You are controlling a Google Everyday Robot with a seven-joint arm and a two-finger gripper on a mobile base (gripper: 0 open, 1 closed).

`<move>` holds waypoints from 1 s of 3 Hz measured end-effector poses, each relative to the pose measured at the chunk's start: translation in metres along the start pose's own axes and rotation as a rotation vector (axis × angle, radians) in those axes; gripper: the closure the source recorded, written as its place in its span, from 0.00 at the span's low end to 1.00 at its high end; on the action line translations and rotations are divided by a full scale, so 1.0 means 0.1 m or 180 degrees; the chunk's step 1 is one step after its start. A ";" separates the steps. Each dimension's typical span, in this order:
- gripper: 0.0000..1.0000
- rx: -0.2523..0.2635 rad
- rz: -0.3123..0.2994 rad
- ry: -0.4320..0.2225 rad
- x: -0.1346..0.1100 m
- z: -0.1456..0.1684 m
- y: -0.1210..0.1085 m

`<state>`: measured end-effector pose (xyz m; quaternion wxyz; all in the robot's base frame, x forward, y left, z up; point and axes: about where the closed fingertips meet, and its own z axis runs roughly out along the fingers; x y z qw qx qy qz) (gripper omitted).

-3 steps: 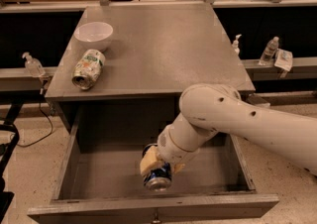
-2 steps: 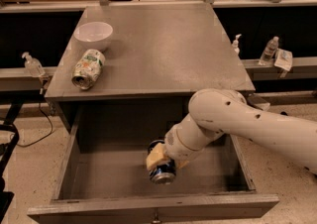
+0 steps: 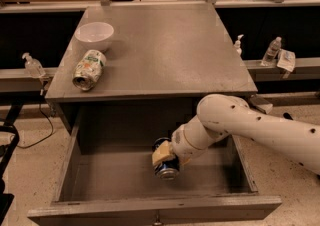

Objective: Place pepsi can into top drawer

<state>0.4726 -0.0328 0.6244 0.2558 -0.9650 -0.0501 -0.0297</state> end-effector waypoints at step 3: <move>0.00 0.0047 0.0006 -0.0069 0.02 0.09 0.04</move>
Offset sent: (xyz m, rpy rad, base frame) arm 0.0038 -0.0008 -0.0069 0.0115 0.0144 0.0042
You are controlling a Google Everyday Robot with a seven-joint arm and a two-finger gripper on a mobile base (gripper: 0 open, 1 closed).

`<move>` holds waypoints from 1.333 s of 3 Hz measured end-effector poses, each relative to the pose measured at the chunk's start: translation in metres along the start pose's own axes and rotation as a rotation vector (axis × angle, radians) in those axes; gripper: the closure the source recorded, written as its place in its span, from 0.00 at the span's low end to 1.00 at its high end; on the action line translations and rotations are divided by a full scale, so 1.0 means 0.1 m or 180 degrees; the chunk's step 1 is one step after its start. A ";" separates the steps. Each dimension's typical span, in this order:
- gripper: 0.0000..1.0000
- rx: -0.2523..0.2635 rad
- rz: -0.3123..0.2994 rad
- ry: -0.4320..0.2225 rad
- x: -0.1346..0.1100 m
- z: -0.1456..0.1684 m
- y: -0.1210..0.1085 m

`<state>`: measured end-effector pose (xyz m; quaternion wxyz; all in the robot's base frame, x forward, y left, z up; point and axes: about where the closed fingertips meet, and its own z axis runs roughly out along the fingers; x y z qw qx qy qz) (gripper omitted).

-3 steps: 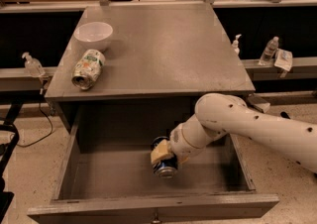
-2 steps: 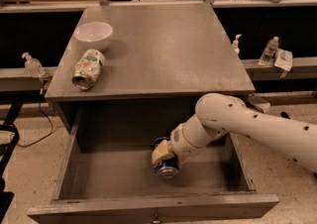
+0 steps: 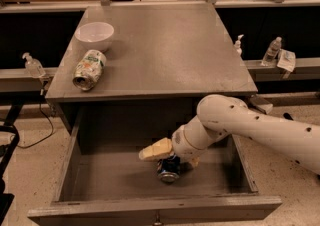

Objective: Place pepsi can into top drawer

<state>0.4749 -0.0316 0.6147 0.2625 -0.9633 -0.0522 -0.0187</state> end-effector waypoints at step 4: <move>0.00 -0.0195 -0.0187 0.0360 0.09 -0.67 -0.31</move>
Offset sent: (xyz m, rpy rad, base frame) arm 0.0014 0.0058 0.0240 -0.0194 -0.0361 0.0100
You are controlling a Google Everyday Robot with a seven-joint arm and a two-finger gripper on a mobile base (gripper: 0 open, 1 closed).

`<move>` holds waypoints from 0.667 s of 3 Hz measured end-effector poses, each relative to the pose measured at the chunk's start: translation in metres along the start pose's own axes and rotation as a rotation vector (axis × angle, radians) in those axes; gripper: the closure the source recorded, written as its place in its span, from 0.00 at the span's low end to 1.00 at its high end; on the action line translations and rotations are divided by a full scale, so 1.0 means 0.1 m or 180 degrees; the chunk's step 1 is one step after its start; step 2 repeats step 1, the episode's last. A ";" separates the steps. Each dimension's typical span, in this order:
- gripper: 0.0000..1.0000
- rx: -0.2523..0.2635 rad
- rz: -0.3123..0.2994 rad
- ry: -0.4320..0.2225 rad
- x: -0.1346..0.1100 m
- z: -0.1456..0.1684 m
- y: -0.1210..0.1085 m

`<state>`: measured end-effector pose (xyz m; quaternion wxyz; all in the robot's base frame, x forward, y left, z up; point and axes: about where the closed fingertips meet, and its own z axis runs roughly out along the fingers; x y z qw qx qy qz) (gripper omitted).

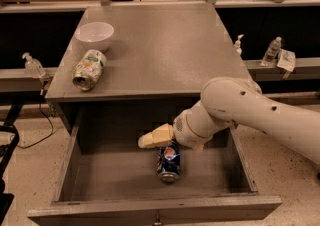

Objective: Place pepsi can into top drawer

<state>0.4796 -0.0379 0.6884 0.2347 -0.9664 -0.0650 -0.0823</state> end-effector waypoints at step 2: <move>0.00 0.0000 0.0000 0.0000 0.00 0.00 0.00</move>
Offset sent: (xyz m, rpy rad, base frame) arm 0.0000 0.0000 0.0000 0.0000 0.0000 0.0000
